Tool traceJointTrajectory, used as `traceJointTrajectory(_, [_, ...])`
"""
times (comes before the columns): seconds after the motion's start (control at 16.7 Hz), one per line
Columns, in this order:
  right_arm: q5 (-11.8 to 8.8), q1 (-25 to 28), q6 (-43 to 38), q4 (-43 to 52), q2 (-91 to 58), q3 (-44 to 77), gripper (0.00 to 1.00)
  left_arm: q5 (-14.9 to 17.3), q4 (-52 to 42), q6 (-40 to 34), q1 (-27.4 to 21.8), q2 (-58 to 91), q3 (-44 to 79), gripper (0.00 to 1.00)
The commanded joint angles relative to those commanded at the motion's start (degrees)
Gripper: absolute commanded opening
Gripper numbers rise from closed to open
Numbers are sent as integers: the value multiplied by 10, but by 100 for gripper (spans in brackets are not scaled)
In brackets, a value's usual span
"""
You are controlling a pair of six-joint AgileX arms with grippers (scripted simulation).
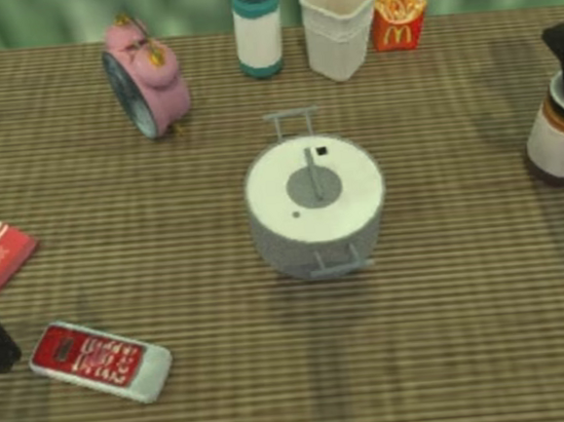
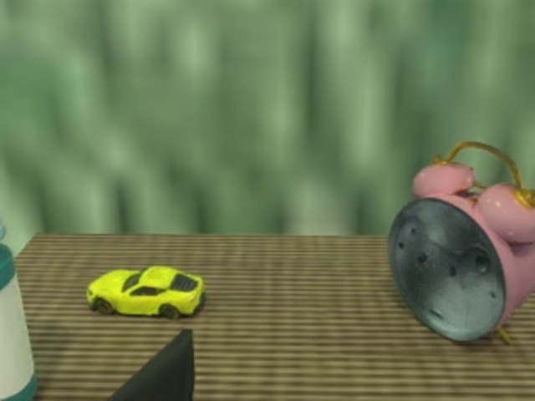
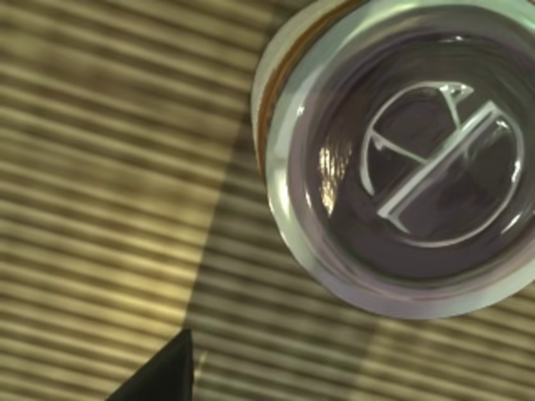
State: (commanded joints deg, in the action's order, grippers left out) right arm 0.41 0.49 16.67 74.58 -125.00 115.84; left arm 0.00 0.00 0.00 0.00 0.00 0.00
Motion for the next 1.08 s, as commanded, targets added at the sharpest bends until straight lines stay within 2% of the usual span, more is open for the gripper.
traceJointTrajectory(0.24, [0,2,18,60,-121,132,100,0,0,0,0,0,0,100])
traceJointTrajectory(0.42, [-1,2,23,78,-161,176,100,0,0,0,0,0,0,100])
traceJointTrajectory(0.78, [-1,-1,24,76,-162,176,100,0,0,0,0,0,0,100])
traceJointTrajectory(1.08, [-1,2,24,-7,-160,92,100,0,0,0,0,0,0,100])
